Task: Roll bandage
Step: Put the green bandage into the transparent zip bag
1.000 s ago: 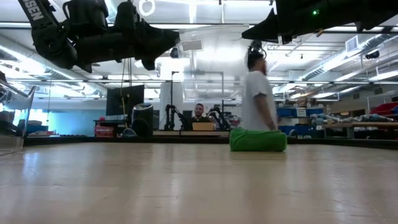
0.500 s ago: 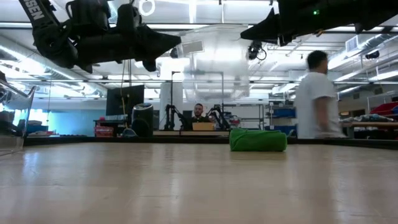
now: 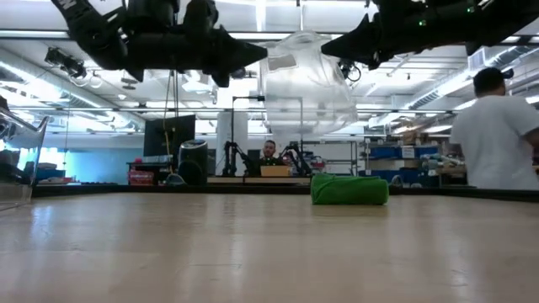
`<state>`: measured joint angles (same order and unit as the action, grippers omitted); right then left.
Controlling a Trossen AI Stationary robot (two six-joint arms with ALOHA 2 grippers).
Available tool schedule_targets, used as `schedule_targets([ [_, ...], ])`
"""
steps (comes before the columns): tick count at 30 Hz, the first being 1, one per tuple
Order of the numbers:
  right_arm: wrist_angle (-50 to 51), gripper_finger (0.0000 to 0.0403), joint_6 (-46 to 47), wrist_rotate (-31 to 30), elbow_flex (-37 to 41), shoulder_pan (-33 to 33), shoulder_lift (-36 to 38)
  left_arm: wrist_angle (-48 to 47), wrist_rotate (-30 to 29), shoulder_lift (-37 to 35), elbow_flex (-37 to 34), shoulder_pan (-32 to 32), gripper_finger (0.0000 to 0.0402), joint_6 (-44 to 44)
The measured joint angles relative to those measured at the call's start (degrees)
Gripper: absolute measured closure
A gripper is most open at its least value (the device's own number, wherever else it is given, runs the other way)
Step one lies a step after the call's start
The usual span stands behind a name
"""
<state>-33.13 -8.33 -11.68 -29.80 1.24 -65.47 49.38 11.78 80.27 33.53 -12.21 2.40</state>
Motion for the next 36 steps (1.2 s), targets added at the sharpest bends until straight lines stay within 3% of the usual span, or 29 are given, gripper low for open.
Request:
schedule_targets([
  [7,0.05,0.0403,0.61,3.47,0.0,2.17,0.0,-1.2,-1.0,1.02,3.72,0.0,0.0401,0.59],
  [18,6.64,0.0403,0.56,5.48,-3.23,2.99,-0.04,-1.16,0.87,11.11,11.34,0.39,0.0401,0.46],
  [36,5.35,0.0403,0.78,12.15,-3.78,6.15,-0.04,1.85,1.87,11.19,12.29,0.68,0.0401,0.43],
])
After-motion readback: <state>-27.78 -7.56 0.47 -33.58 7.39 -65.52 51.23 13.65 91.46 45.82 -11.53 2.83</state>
